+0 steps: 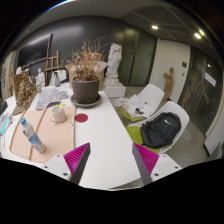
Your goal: Pour water
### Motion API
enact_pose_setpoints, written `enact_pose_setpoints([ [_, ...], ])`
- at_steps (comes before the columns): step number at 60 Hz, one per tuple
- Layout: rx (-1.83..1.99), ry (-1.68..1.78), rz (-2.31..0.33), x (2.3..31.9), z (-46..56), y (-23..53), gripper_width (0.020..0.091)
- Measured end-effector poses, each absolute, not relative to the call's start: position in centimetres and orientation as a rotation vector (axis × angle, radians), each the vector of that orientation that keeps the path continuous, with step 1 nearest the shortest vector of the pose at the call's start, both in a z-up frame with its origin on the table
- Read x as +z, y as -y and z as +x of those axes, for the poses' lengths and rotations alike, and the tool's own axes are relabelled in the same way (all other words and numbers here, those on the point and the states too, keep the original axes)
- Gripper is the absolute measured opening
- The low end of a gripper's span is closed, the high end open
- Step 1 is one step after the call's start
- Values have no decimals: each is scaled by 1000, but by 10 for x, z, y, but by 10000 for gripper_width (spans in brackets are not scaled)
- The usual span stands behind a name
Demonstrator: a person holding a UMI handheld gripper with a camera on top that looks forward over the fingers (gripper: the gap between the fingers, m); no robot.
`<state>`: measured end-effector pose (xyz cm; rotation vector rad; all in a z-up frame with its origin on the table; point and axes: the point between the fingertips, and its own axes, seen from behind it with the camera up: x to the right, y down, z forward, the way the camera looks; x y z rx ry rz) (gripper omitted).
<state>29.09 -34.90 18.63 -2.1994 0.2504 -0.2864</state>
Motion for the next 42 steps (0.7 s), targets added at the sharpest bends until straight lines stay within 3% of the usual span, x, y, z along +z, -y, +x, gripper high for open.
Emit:
enact_pose_setpoints([
  [26, 2, 21, -2215, 115, 95, 351, 857],
  [42, 81, 98, -2088, 90, -21, 282, 859],
])
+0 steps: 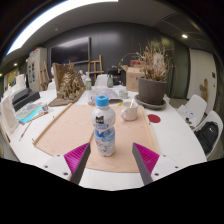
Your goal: Pour water
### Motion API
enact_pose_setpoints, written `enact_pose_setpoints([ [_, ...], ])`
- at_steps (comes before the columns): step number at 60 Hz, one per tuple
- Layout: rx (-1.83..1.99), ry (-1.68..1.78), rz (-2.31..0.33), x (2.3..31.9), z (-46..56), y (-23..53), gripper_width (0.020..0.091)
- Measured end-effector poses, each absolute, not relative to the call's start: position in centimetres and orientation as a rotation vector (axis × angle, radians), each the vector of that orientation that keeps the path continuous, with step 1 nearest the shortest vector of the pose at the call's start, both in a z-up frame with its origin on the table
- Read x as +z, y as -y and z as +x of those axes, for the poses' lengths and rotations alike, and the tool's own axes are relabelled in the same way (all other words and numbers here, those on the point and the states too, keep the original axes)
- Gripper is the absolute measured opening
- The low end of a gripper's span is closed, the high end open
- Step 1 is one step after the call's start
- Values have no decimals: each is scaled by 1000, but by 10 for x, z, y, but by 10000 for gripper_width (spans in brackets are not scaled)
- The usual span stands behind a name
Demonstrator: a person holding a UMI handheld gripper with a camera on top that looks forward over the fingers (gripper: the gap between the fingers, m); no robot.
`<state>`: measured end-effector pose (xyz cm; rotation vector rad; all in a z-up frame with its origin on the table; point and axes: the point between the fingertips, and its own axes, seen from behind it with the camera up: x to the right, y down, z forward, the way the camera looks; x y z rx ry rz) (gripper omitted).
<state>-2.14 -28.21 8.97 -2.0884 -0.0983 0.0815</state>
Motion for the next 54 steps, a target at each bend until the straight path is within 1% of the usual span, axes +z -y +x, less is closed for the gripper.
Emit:
enact_pose_setpoints([
  [10, 47, 67, -1997, 76, -43, 219, 857],
  [13, 36, 57, -1980, 71, -46, 205, 826],
  [16, 19, 42, -1976, 63, -45, 194, 755],
  [19, 11, 28, -1972, 57, -46, 187, 633],
  [21, 20, 23, -1961, 57, -49, 184, 531],
  [26, 0, 21, -1940, 57, -50, 181, 484],
  [31, -17, 4, -1943, 56, -48, 183, 402],
  [35, -26, -17, -1954, 56, -47, 183, 354],
  [42, -27, -6, -1947, 80, -66, 177, 354],
  [48, 37, -19, -1900, 120, -89, 160, 354],
  [54, 183, -108, -1850, 163, -116, 131, 355],
])
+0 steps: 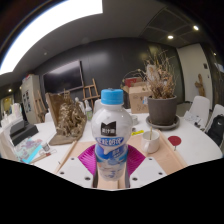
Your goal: Pour water
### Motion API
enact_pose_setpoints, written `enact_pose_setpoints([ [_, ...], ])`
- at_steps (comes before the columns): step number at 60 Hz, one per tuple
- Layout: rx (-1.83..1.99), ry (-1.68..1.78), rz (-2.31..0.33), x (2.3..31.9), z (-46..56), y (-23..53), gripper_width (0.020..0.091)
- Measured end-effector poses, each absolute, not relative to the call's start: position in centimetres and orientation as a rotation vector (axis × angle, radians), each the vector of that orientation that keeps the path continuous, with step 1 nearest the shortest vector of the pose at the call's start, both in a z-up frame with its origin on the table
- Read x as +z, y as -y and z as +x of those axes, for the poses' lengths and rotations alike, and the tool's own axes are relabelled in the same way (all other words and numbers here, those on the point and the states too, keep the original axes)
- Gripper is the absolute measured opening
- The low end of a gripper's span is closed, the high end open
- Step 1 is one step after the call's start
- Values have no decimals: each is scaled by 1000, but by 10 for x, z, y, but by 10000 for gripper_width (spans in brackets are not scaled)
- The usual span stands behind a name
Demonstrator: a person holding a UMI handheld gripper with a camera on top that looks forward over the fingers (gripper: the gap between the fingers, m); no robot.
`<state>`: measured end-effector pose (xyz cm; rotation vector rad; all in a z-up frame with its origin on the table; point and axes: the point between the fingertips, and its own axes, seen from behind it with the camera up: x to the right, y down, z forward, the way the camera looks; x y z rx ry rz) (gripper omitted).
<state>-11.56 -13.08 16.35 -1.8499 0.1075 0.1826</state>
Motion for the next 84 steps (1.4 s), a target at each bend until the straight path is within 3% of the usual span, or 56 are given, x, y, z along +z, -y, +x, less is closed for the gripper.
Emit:
enact_pose_setpoints([
  [9, 550, -384, -1785, 205, -137, 79, 351],
  [17, 946, -712, -1684, 215, -136, 32, 350],
  [35, 1575, -1306, -1388, 169, -108, -50, 352],
  [42, 1703, -1424, -1321, 166, -105, -54, 349],
  [60, 1704, -1449, -1310, 157, -92, -59, 350],
  [68, 1536, -1290, -1475, 155, -91, -54, 350],
  [74, 1270, -990, -1632, 175, -75, -53, 352],
  [84, 713, -471, -1695, 238, -10, -62, 355],
])
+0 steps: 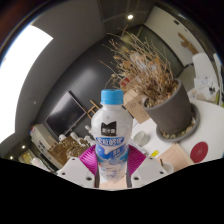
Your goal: Pour water
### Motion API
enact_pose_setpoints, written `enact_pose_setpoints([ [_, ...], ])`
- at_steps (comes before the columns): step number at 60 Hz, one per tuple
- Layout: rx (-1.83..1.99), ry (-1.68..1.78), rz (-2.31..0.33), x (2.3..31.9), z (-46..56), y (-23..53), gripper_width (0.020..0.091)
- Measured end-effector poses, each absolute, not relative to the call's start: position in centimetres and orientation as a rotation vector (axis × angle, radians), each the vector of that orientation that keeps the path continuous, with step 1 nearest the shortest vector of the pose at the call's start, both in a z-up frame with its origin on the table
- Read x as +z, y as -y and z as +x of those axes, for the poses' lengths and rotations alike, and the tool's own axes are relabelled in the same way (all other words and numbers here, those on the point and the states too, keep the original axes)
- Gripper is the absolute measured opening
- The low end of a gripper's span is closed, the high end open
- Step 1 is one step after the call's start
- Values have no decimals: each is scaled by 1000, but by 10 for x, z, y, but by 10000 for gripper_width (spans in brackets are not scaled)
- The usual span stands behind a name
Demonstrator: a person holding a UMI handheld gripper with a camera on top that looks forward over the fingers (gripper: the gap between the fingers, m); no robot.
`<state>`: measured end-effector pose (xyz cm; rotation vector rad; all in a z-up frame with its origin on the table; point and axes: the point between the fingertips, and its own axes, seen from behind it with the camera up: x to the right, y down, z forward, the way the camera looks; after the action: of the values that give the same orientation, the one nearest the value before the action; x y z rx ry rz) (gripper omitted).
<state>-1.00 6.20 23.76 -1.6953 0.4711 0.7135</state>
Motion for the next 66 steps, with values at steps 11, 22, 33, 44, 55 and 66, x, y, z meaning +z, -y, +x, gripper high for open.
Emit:
enact_pose_setpoints([
  [11, 253, -205, -1703, 246, 90, -64, 354],
  [22, -27, -59, -1815, 169, 165, -62, 353],
  [33, -57, -50, -1901, 96, 193, -57, 358],
  [44, -68, -57, -1940, 56, 197, -50, 367],
  [55, -54, -117, -1950, 56, 201, -45, 498],
  [66, -96, -175, -2014, 71, 201, -23, 848],
])
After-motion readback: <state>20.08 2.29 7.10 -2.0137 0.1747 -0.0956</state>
